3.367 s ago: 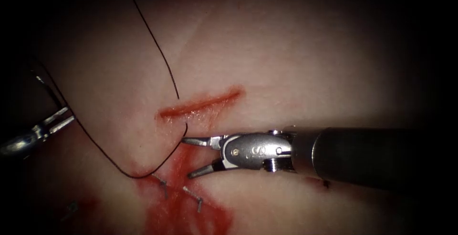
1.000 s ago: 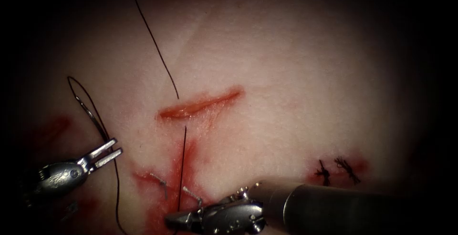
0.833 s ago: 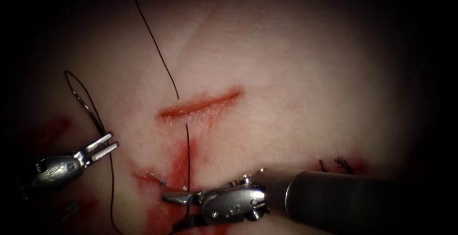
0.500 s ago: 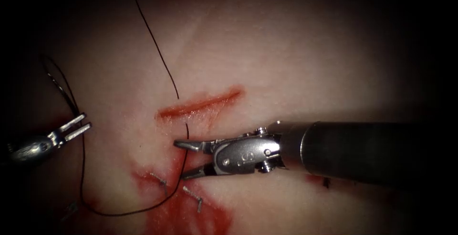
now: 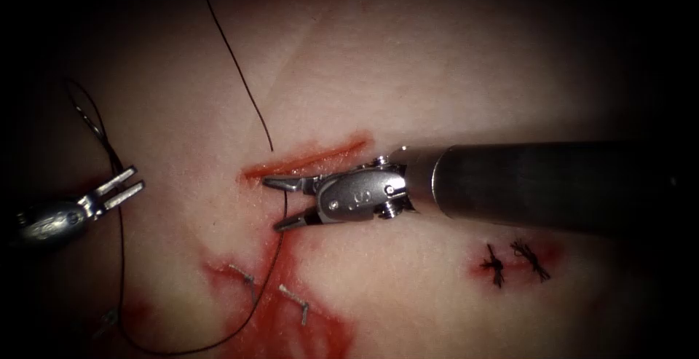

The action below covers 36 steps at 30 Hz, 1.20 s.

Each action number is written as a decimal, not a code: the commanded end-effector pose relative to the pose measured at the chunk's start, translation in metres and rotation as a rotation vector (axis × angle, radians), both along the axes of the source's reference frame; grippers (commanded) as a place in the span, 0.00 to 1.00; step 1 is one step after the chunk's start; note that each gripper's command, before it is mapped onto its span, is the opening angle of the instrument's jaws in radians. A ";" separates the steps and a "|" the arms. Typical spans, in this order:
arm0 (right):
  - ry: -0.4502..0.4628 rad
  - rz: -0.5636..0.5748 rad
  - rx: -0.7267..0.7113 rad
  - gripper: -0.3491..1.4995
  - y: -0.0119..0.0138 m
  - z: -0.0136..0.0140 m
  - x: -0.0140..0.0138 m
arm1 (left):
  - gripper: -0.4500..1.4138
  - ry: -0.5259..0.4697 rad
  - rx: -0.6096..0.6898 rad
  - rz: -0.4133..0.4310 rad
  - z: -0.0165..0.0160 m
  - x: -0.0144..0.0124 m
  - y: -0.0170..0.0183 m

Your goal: Wound Closure

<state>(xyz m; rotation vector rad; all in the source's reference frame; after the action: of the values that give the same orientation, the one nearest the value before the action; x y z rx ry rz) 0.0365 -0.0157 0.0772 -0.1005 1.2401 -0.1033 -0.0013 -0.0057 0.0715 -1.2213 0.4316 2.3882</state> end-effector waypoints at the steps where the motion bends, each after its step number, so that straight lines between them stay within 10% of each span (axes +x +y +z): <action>1: 0.002 -0.005 -0.002 0.93 -0.0002 0.0012 0.0004 | 0.00 -0.002 0.000 0.002 0.0008 -0.0005 0.0001; 12: 0.000 -0.016 -0.010 0.88 0.0015 0.0013 -0.0028 | 0.00 -0.001 -0.004 0.003 0.0010 -0.0003 -0.0001; 36: -0.008 -0.025 -0.048 0.76 -0.0009 0.0037 -0.0004 | 0.00 -0.006 -0.005 0.006 0.0010 -0.0005 -0.0005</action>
<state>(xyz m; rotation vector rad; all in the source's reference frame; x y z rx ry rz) 0.0354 -0.0162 0.0806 -0.1287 1.2305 -0.1551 -0.0013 -0.0063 0.0718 -1.2319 0.4337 2.3895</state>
